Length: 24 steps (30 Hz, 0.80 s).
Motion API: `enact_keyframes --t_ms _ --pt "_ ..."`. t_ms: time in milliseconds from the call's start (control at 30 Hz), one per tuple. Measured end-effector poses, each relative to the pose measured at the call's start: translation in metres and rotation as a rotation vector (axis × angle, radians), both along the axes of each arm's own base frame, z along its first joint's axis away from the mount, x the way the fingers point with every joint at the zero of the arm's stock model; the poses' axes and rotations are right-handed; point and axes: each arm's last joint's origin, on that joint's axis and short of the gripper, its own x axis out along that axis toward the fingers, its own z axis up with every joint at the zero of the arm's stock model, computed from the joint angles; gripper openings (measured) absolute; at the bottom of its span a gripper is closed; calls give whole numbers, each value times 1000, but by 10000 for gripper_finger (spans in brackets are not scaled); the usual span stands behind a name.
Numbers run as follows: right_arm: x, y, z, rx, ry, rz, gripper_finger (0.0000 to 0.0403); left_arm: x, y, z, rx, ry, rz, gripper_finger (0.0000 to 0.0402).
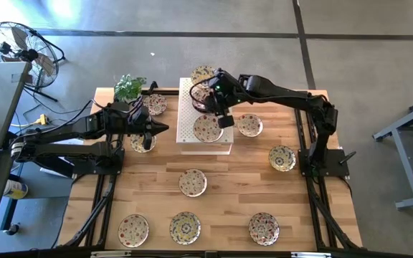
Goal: Pick & Place Mini bowls
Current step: Stack the orange patterned bowl on top of the orange patterned bowl on the shelf, then stack the red patterned bowl on top of the red patterned bowl on the shelf
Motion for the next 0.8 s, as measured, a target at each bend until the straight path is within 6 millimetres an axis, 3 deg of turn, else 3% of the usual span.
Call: enact_keyframes --t_ms 233,467,600,800 --pt "-10 6 28 56 -110 -76 107 0 0 0 0 0 0 1" --pt "-16 10 30 245 -128 -174 64 0 0 0 0 0 0 1" --pt "-12 20 32 300 -166 -204 9 0 0 0 1 0 0 1" --pt "4 45 35 346 -317 -148 4 0 0 0 16 3 -4 1"
